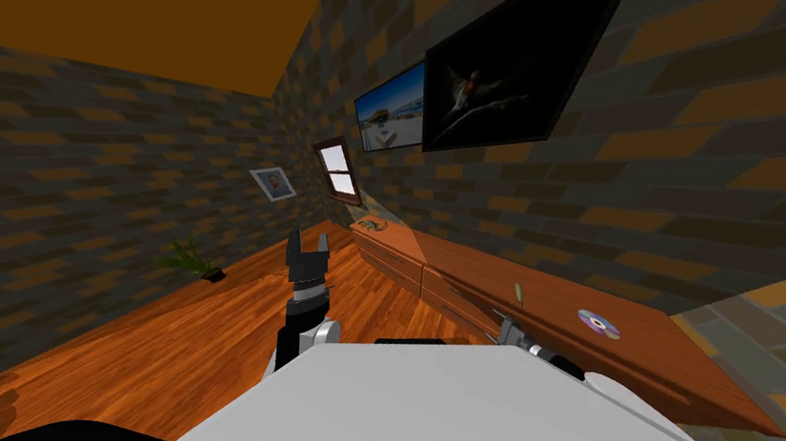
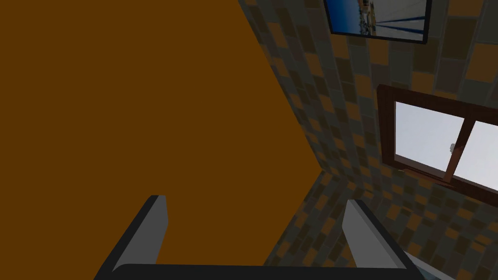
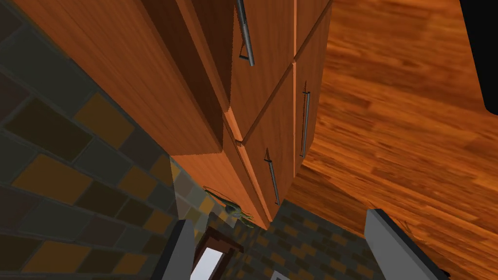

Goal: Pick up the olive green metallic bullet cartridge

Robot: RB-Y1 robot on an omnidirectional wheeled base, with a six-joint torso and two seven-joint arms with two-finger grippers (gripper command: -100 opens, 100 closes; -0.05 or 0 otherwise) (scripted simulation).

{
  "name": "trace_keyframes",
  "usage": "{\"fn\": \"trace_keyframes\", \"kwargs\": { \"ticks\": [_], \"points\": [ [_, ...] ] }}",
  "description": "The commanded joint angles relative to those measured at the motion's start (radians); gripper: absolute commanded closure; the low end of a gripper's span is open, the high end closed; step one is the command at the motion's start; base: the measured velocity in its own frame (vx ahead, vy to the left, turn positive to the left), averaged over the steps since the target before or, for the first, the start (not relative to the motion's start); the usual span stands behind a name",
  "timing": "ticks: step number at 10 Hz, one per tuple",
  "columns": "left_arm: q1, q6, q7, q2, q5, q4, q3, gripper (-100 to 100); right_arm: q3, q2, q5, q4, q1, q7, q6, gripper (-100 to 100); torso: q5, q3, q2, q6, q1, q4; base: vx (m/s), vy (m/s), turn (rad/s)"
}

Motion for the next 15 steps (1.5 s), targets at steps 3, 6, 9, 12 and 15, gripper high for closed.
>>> {"fn": "trace_keyframes", "kwargs": {
  "ticks": [3, 6, 9, 12, 15],
  "points": [
    [0.0, 0.0, 0.0, 0.0, 0.0, 0.0, 0.0, 0, 0.015, -0.029, 0.063, 0.087, -0.018, 0.076, -0.012, -100, 0.0, 0.0, 0.001, 0.001, -0.001, 0.0, 0.021, 0.0, 0.113],
    [0.0, 0.0, 0.0, 0.0, 0.0, 0.0, 0.0, 0, 0.024, -0.051, 0.1, 0.14, -0.024, 0.126, -0.021, -100, 0.0, 0.0, 0.001, 0.001, -0.001, 0.0, 0.02, -0.01, 0.108],
    [0.0, 0.0, 0.0, 0.0, 0.0, 0.0, 0.0, 0, 0.032, -0.072, 0.135, 0.224, -0.03, 0.196, -0.031, -100, -0.001, -0.001, -0.001, 0.0, -0.003, 0.0, 0.034, -0.027, 0.163],
    [0.0, 0.0, 0.0, 0.0, 0.0, 0.0, 0.0, 0, 0.049, -0.109, 0.199, 0.33, -0.044, 0.293, -0.05, -100, -0.001, 0.0, 0.0, 0.001, -0.004, 0.0, 0.032, -0.048, 0.179],
    [0.0, 0.0, 0.0, 0.0, 0.0, 0.0, 0.0, 0, 0.058, -0.126, 0.227, 0.38, -0.052, 0.341, -0.06, -100, -0.002, -0.001, -0.001, 0.001, -0.006, 0.0, 0.031, -0.074, 0.152]
  ]
}}
